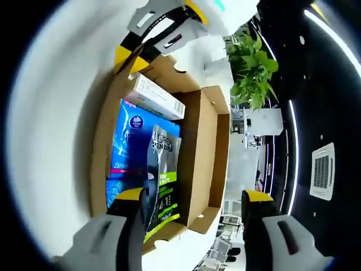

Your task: Operate the shoe box by opening the lid, removing the specified soft item, and placing it in the target area until the item is outside and the box remains undamaged.

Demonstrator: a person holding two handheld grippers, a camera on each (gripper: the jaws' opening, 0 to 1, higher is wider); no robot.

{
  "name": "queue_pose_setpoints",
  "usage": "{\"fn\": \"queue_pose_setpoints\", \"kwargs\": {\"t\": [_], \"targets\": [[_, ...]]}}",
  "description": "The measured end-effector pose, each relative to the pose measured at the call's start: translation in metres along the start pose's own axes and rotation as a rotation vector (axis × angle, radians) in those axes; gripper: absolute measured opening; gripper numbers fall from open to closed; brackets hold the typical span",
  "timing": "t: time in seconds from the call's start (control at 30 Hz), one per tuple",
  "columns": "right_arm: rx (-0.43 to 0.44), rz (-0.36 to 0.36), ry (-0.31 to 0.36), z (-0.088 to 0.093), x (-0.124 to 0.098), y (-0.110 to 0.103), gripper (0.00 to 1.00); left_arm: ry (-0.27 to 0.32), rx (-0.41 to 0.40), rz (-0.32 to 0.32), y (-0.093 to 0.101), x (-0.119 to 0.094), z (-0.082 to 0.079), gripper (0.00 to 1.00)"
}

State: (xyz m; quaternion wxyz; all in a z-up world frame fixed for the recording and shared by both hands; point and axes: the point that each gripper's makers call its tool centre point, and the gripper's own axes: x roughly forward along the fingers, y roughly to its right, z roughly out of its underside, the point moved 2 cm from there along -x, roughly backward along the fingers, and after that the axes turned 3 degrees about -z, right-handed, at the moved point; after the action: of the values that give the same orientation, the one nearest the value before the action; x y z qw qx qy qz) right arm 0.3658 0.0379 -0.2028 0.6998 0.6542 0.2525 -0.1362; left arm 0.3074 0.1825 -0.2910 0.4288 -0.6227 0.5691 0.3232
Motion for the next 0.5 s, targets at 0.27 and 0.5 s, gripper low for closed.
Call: {"fn": "queue_pose_setpoints", "kwargs": {"t": [0.27,0.5], "targets": [[-0.045,0.086,-0.025,-0.002,-0.004,0.016,0.69,0.000,0.002,0.000,0.000,0.000,0.001,0.02],[0.036,-0.024,0.011,-0.001,0.003,-0.002,0.69,0.000,0.004,0.000,0.000,0.001,0.002,0.02]]}}
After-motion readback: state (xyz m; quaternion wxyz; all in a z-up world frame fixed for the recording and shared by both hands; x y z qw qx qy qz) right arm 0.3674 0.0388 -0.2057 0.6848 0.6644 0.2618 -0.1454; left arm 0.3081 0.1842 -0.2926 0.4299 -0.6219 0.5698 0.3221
